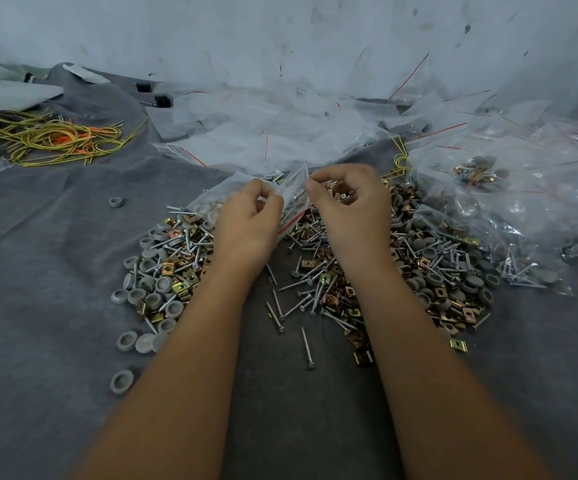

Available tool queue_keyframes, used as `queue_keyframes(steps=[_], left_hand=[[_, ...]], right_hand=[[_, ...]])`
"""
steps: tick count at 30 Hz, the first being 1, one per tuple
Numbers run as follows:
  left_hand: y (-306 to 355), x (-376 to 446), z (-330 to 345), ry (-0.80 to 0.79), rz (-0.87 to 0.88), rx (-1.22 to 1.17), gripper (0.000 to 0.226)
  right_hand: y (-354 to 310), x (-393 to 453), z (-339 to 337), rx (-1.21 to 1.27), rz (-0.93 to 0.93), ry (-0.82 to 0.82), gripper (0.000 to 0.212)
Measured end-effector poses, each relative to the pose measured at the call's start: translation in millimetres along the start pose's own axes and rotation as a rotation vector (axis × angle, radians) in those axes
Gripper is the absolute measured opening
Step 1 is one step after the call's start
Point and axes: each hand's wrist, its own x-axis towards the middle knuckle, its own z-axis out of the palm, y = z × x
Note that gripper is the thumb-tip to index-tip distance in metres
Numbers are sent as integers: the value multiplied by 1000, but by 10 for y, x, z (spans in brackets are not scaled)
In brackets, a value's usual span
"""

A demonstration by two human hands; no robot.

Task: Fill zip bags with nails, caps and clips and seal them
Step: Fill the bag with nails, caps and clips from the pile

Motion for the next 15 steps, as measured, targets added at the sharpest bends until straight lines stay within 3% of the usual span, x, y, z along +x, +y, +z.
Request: queue_keyframes(steps=[4, 15], left_hand=[[3, -18, -1, -5, 25, -38, 16], [26, -27, -12, 54, 9, -29, 16]], right_hand=[[56, -13, 29, -60, 31, -97, 12], [73, 7, 29, 70, 164, -82, 15]])
